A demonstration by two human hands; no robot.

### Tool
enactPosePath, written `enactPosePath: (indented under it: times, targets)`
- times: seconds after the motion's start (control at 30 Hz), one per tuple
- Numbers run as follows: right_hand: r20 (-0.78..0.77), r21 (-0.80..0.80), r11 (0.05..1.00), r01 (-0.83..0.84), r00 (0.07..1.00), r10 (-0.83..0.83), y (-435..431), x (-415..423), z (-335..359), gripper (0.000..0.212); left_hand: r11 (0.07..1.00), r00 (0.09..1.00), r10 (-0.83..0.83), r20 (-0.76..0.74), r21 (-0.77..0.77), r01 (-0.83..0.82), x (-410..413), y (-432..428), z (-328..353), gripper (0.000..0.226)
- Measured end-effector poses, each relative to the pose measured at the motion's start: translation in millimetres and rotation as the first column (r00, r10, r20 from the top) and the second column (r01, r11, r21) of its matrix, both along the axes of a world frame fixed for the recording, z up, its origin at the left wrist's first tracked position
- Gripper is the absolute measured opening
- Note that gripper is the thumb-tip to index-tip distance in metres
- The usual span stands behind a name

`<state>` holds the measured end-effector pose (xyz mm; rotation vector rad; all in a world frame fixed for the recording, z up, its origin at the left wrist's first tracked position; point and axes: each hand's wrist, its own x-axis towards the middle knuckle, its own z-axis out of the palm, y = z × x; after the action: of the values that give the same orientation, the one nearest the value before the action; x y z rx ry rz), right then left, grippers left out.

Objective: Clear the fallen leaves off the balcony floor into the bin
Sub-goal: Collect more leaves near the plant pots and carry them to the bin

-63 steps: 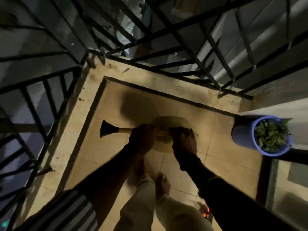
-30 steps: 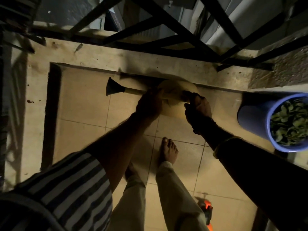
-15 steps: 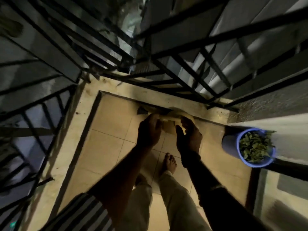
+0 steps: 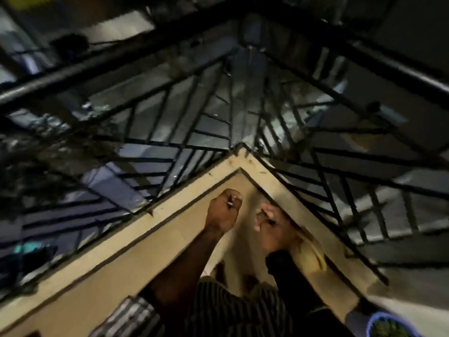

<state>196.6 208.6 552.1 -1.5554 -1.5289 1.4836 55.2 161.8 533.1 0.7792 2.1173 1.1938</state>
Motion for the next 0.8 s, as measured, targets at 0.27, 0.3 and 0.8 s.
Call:
enactPosePath:
  times: [0.27, 0.3, 0.8]
  targets:
    - [-0.159, -0.065, 0.85, -0.522, 0.847, 0.508, -71, -62, 34, 0.018, 0.83, 0.832, 0.549, 0.083, 0.064, -0.554, -18, -139, 15, 0.04]
    - [-0.186, -0.077, 0.817, -0.571, 0.813, 0.551, -82, -66, 36, 0.017, 0.786, 0.789, 0.607, 0.098, 0.076, -0.614, -15, -156, 19, 0.04]
    - [-0.174, -0.136, 0.124, -0.983, 0.147, 0.974, -325, -124, 37, 0.013, 0.017, 0.016, 0.984, 0.178, -0.001, -1.0, 70, -423, 25, 0.02]
